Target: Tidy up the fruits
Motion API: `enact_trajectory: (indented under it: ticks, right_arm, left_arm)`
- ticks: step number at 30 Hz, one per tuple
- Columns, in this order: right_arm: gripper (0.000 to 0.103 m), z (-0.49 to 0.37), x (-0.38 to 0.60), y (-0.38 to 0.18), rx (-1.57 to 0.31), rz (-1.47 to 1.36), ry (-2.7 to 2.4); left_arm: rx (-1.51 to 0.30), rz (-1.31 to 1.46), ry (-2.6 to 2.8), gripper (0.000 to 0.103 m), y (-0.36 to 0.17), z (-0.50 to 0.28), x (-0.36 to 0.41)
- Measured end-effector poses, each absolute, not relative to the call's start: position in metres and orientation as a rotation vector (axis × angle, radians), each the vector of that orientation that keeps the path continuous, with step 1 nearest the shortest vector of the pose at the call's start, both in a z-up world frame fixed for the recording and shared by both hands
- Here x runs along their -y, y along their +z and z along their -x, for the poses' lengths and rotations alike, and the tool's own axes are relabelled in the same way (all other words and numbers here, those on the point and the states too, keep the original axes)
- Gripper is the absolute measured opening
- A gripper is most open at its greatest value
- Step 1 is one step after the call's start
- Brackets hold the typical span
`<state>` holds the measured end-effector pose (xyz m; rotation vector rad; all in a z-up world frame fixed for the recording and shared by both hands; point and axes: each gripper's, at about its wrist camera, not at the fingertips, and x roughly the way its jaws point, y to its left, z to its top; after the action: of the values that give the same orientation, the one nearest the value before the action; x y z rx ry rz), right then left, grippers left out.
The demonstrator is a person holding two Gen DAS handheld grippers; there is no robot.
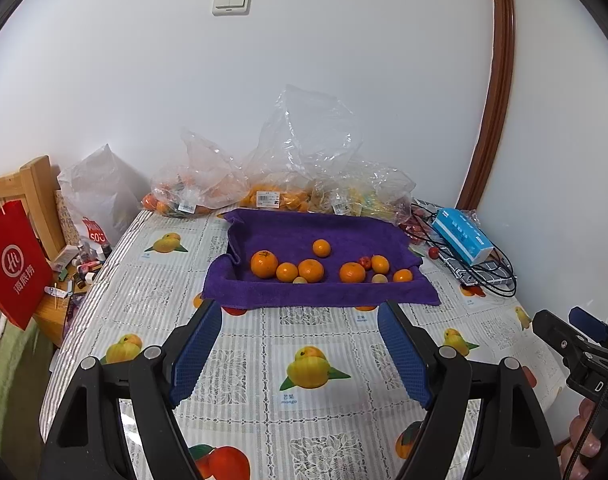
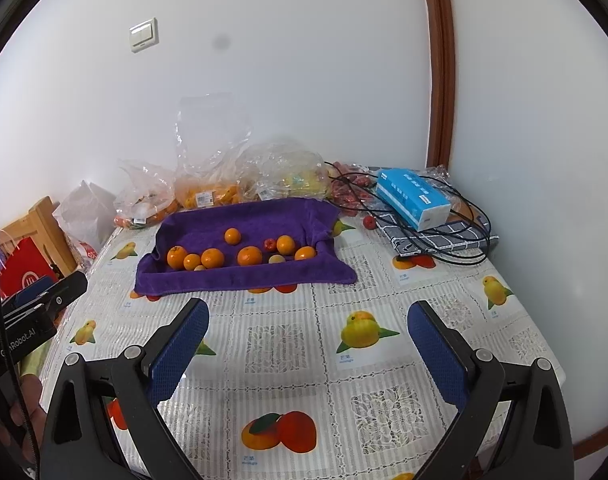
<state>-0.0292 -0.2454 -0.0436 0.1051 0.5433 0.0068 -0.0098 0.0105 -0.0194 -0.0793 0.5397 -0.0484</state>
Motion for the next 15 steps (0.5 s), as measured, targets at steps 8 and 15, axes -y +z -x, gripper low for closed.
enact_trajectory:
  ticks: [8, 15]
  right_arm:
    - [0.099, 0.0301, 0.2451, -0.0439, -0.543, -0.108, 0.011]
    - [0.099, 0.0306, 0.2438, -0.0437, -0.545, -0.108, 0.012]
  left_arm:
    - [-0.540, 0.082, -0.047, 0.079, -0.0200, 0.0113, -0.0094]
    - [-0.538, 0.084, -0.046, 0.079, -0.0200, 0.0122, -0.0079]
